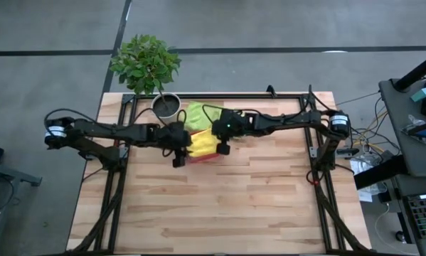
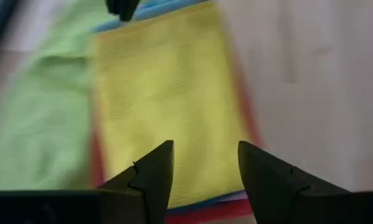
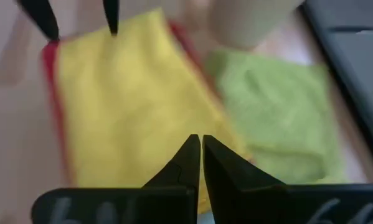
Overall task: Fold microfiber towels
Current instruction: Put the folded yellow microfiber cloth into the pink bin, then fold the green microfiber cloth
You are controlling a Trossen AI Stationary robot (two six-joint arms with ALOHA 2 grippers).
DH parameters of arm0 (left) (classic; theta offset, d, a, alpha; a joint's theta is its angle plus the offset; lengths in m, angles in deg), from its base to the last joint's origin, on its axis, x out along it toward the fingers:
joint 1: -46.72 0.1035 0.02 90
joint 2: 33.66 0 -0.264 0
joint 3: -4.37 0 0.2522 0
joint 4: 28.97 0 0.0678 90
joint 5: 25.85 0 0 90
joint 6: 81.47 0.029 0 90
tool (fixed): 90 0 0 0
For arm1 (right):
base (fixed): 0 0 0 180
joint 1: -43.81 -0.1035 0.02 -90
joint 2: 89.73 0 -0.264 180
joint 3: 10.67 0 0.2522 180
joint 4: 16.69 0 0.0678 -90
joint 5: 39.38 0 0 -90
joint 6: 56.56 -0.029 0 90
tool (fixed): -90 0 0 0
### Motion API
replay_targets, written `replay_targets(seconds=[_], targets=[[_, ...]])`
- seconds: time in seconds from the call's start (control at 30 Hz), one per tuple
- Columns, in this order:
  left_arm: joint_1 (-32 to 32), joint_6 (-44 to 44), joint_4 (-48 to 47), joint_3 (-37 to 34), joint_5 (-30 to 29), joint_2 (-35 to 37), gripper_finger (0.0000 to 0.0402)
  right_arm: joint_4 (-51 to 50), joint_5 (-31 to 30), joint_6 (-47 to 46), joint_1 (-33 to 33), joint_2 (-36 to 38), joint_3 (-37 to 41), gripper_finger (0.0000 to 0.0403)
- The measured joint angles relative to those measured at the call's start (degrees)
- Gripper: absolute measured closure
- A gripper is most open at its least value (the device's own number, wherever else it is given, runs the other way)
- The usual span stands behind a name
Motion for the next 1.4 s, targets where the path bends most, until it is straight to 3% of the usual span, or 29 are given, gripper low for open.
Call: replay_targets(seconds=[0.13, 0.37, 0.63, 0.9, 1.4], targets=[[0.9, 2.4, 0.3, 0.0, -7.6, -0.2, 0.0238, 7.4, -1.0, -0.6, 1.3, -0.8, 0.8, 0.039], [2.6, 2.7, 3.1, -1.3, -8.2, -5.3, 0.0238, 13.8, -1.0, -1.6, 1.7, -7.0, 1.1, 0.039], [2.6, 1.3, 3.6, -1.2, -9.4, -8.8, 0.0238, 9.6, -7.8, -1.5, 1.8, -8.3, 1.1, 0.039], [2.6, 1.3, 2.7, -0.1, -9.4, -6.7, 0.0238, 6.1, -8.6, -0.1, 1.8, -3.6, 1.1, 0.039], [2.6, 3.0, 4.2, 0.0, -9.4, 1.4, 0.0238, -14.4, -8.4, -3.6, 3.0, 7.7, 2.9, 0.039]])
